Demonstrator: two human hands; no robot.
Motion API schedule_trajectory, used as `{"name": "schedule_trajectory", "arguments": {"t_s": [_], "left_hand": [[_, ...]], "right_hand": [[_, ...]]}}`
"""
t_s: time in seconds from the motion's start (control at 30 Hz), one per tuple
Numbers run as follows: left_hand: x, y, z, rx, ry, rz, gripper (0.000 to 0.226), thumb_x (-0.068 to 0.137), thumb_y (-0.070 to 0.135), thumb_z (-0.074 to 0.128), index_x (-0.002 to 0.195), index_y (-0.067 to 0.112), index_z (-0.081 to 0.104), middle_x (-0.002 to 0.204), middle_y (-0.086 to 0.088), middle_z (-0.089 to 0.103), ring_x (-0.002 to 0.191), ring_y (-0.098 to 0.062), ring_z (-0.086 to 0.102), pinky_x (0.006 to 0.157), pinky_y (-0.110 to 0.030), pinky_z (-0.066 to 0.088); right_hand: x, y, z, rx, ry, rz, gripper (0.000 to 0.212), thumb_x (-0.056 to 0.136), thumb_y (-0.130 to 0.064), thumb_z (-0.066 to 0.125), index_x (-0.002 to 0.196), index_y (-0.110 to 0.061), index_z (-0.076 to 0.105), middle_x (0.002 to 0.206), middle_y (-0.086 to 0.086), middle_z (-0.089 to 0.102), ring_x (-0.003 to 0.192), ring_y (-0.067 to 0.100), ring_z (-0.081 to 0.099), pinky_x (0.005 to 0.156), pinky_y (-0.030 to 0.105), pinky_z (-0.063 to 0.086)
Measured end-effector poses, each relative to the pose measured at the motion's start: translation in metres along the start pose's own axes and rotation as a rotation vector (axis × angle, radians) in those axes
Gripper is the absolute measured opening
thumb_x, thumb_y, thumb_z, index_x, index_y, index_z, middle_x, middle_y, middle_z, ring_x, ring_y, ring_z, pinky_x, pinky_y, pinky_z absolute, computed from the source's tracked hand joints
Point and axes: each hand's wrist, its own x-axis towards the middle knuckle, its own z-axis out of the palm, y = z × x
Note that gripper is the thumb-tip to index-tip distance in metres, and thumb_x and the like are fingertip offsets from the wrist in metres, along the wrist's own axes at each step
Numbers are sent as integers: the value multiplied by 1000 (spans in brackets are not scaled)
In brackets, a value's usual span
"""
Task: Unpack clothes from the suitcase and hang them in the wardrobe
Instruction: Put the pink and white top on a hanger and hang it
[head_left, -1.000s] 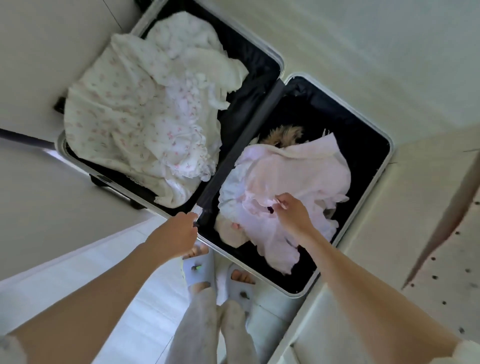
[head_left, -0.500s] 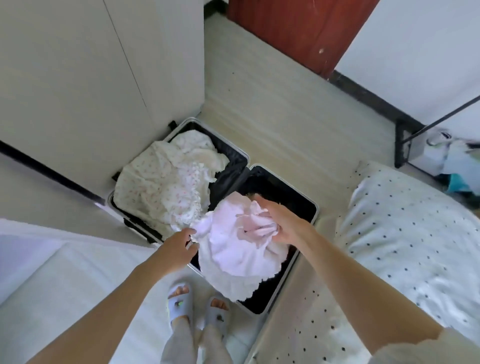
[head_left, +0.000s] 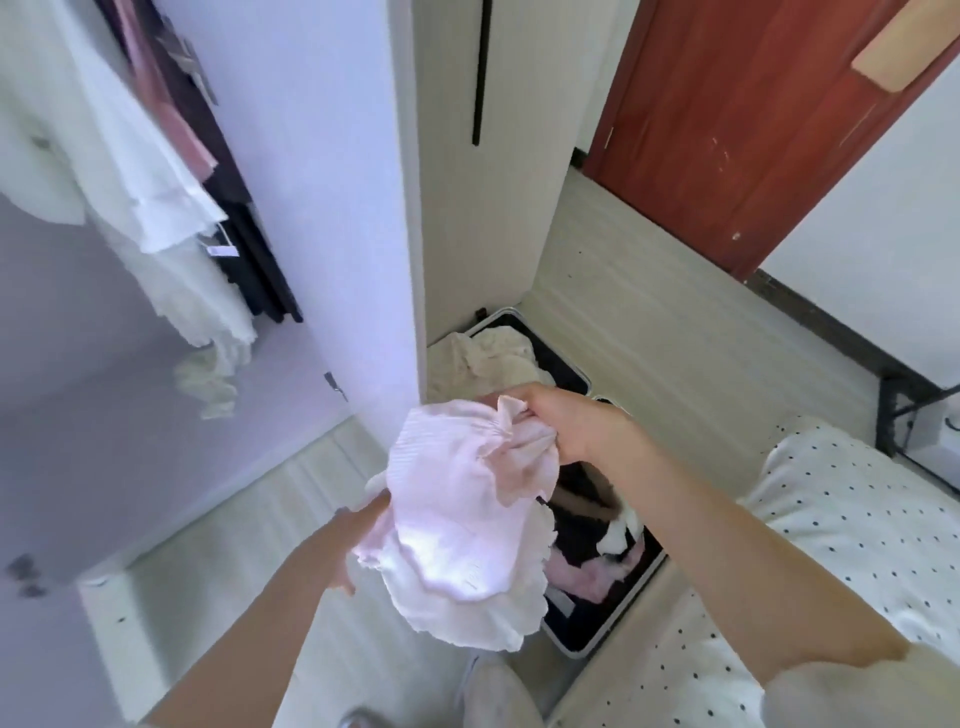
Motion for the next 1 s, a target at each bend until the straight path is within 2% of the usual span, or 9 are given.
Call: {"name": "schedule_trajectory", "arguments": {"t_s": [0.23,0.3,0.37,0.43,0.6,0.7,0.8,0.9,1.0], "left_hand": [[-43,-96,-114,-624,-244,14,53,80,36,68,121,6,56,103,-15,65,74,-29,68,69,-41,57],[-58,-109,-137,-642,-242,69,51,81,28,67,124,2,55,117,-18,63,91,-30,65,74,-37,55],[-71,-115,-158,-693,-185,102,41,88,20,59,123,0,56,119,-17,63,94,-29,65,74,-35,55],[-88,-122,-187,-795,-33,149,30,91,17,55,114,-1,60,100,-16,69,74,-24,69,62,-31,56],[-123,-106,-252,-906,217,241,11,92,12,50,87,5,57,62,-9,62,48,-18,61,41,-21,49],[-138,-84,-288,-963,251,327,14,92,6,47,79,6,52,77,-13,60,66,-24,59,47,-32,56],[-153,-52,-318,-935,292,399,14,91,6,46,78,8,51,77,-10,55,67,-22,56,47,-30,56],[-166,-19,-347,-825,339,456,20,91,7,43,73,9,51,60,-5,54,53,-18,56,48,-25,54],[-177,13,-375,-718,452,530,19,92,11,44,74,10,52,56,-3,53,41,-12,56,51,-26,54]], "right_hand": [[10,-34,147,-18,-112,-100,43,93,-28,47,56,-9,58,51,6,58,44,13,57,46,14,47],[18,-41,181,-4,-120,-122,40,92,-24,47,53,-16,51,46,3,49,46,10,45,45,12,41],[31,-51,204,27,-111,-146,30,82,-18,52,57,-22,35,49,0,37,56,8,24,52,17,29],[47,-59,231,-43,-23,-180,29,80,-18,55,58,-22,36,55,1,40,57,8,35,58,20,28],[82,-67,265,-202,167,-229,31,91,-15,48,61,-11,46,39,-1,47,28,11,45,32,13,32],[104,-76,292,-495,278,-253,4,88,-16,54,83,-14,54,69,-2,57,66,13,57,66,25,47],[121,-96,313,-715,118,-273,51,86,-28,65,133,-22,45,128,-5,50,125,15,43,101,39,37],[145,-116,343,-939,-213,-196,83,77,-40,74,146,-29,29,146,-11,36,137,14,32,106,43,32],[166,-135,385,-1082,-250,-340,80,67,-56,76,136,-35,42,135,-11,52,124,11,49,94,30,43]]}}
